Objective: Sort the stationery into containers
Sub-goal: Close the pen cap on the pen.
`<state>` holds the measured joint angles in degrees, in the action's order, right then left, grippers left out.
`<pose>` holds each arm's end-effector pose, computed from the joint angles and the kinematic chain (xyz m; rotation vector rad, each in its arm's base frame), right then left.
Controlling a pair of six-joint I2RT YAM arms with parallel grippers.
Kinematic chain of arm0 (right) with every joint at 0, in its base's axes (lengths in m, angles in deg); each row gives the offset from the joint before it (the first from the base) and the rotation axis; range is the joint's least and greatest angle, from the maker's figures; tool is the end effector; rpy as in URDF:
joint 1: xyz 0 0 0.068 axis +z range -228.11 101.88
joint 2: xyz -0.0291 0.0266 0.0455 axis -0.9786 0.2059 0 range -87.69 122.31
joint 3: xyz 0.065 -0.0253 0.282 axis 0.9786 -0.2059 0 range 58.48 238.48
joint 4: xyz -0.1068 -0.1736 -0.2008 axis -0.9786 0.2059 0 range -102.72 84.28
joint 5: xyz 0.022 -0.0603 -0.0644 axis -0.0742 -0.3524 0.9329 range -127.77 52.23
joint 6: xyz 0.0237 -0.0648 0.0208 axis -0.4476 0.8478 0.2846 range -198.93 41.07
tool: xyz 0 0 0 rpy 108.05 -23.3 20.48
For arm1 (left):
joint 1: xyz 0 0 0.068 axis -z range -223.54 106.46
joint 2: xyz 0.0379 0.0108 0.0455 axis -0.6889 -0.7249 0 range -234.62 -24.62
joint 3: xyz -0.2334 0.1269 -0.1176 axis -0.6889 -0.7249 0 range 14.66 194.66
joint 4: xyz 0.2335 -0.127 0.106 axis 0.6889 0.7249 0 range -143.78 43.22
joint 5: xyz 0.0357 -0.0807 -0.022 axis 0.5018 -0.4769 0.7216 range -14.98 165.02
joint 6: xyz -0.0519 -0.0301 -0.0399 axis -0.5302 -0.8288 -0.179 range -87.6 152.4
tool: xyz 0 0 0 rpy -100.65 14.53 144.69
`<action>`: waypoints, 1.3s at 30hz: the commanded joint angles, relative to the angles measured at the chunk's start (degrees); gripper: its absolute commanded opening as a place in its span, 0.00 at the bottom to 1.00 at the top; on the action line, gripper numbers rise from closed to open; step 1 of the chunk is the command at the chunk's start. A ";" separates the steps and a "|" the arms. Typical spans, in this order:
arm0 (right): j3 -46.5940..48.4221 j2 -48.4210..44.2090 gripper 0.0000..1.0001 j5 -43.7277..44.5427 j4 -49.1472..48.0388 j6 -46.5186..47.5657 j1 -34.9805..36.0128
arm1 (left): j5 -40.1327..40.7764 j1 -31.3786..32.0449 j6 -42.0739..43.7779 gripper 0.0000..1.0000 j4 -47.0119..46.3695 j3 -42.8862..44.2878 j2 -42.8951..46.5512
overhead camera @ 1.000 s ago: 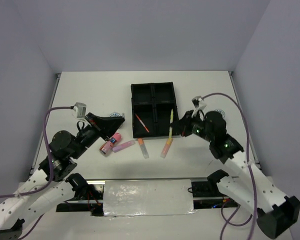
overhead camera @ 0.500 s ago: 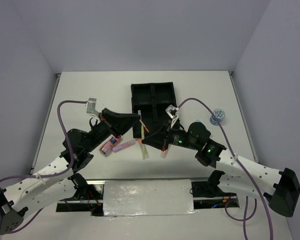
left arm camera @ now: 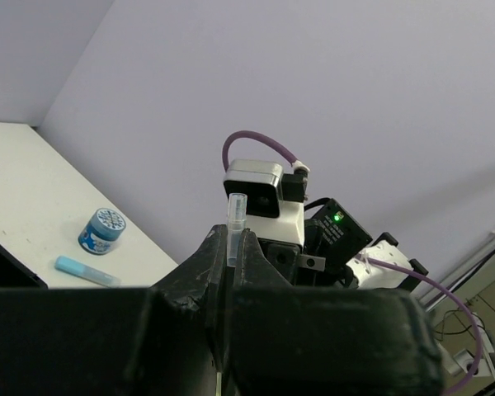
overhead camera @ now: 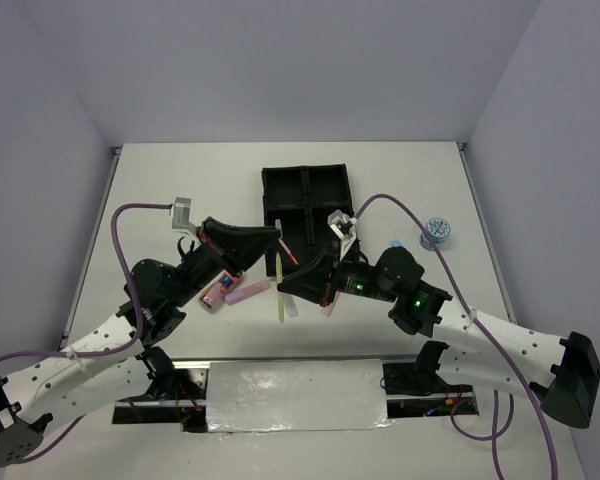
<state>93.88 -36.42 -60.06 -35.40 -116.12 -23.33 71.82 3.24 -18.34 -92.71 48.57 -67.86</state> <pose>0.1251 0.2164 0.3325 -0.6084 1.5597 1.5479 0.1399 -0.1537 0.3881 0.0158 1.1867 -1.5539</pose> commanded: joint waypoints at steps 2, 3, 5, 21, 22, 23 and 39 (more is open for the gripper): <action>2.57 -0.81 0.00 1.54 -1.67 1.94 1.20 | 1.18 0.32 3.10 0.00 -0.71 3.62 1.23; 2.66 -0.90 0.00 1.71 -1.32 2.55 1.29 | 1.18 0.32 3.54 0.00 -0.09 3.71 1.41; 3.10 -1.17 0.00 2.42 0.09 3.17 1.29 | 1.53 0.32 3.89 0.00 0.70 3.71 1.93; 7.49 -0.91 0.00 4.88 4.48 6.69 1.29 | 0.57 0.32 3.98 0.00 2.64 3.18 2.11; 7.67 -0.90 0.00 4.97 4.48 6.69 1.29 | 0.48 0.32 3.90 0.00 2.55 3.27 2.02; 7.58 -0.82 0.00 5.06 4.40 6.69 1.29 | 0.22 0.32 3.90 0.00 2.38 3.35 1.94; 8.64 0.59 0.00 5.49 4.40 7.13 1.29 | -0.93 0.32 3.19 0.00 1.41 2.48 1.15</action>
<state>99.76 -35.86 -55.07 -29.78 -109.91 -22.48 72.08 3.27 -15.63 -88.04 49.79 -66.51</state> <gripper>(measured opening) 0.034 0.117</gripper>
